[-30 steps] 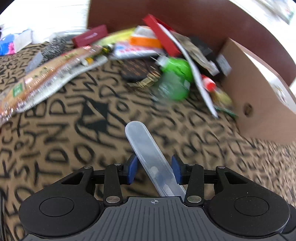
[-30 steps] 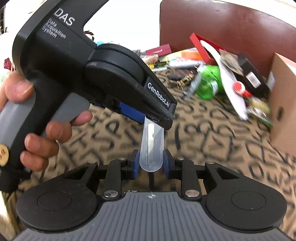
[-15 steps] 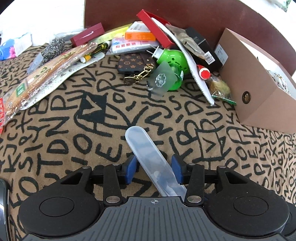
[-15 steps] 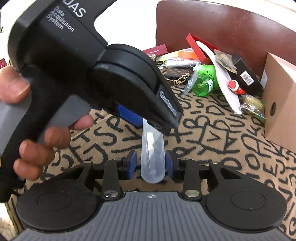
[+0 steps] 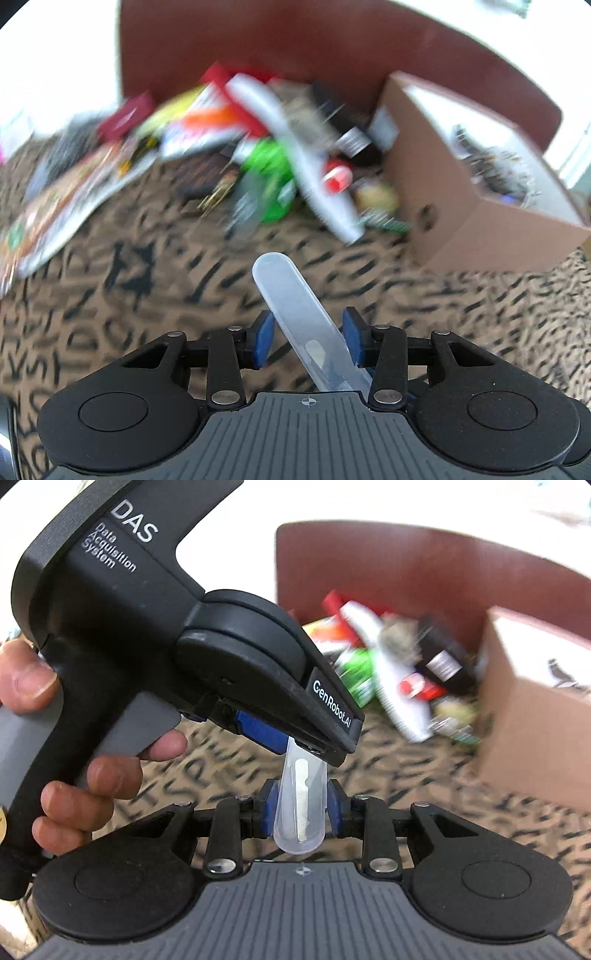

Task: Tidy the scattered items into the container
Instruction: 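Carry the clear case with both tools and lower it into the box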

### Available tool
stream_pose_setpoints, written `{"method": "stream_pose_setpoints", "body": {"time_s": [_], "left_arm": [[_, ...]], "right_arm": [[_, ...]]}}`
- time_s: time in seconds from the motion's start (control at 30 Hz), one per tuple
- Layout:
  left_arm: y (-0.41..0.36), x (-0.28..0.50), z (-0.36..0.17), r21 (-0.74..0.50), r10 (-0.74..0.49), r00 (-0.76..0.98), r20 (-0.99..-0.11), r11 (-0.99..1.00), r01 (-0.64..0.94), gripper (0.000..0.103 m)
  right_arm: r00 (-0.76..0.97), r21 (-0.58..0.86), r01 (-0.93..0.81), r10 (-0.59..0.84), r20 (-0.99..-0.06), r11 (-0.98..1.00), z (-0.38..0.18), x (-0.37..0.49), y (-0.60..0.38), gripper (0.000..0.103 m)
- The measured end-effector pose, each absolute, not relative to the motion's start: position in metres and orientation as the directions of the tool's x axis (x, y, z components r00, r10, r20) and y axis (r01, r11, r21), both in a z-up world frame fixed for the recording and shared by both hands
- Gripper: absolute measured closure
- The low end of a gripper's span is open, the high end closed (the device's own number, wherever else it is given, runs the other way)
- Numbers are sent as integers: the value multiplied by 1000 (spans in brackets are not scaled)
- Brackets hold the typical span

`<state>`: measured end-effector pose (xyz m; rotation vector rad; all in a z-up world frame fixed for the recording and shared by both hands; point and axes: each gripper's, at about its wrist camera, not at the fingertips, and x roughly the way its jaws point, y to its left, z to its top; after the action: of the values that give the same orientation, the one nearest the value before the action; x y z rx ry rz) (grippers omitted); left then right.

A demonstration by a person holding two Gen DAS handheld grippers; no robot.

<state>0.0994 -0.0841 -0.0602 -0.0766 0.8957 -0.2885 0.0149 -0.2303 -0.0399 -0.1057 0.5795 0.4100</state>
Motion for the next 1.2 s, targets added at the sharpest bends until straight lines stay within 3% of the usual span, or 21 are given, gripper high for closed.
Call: {"method": "stream_pose_setpoints", "body": {"time_s": [0.33,0.5,1.0,1.03,1.1,1.13,1.17,1.2], "left_arm": [[-173,123,6,-169,-403,659,-636,905,390,62],[-211,151,22,-170,-448,655,-609,880,444,62],[-273,247,-22,-192,-461,566,-683,862,469,61],[-275,252,-24,-192,-461,564,-685,861,471,59],[-278,260,-27,-198,-480,561,-674,850,489,39],[-277,262,-26,-210,-502,555,-663,837,505,20],[-274,263,-25,-222,-518,552,-653,829,514,14],[-270,262,-23,-234,-534,561,-633,823,518,13]], "right_arm": [[900,-38,-238,206,-383,971,15,25,-295,71],[927,-27,-170,150,-343,985,30,46,-324,71],[890,73,-99,121,-440,992,-2,139,-379,71],[888,77,-95,120,-445,992,-4,144,-381,71],[887,75,-87,112,-449,993,-7,153,-385,71],[887,70,-79,103,-449,994,-8,156,-386,64],[889,69,-68,92,-448,995,-8,157,-388,49],[894,67,-56,80,-441,996,-9,156,-390,42]]}}
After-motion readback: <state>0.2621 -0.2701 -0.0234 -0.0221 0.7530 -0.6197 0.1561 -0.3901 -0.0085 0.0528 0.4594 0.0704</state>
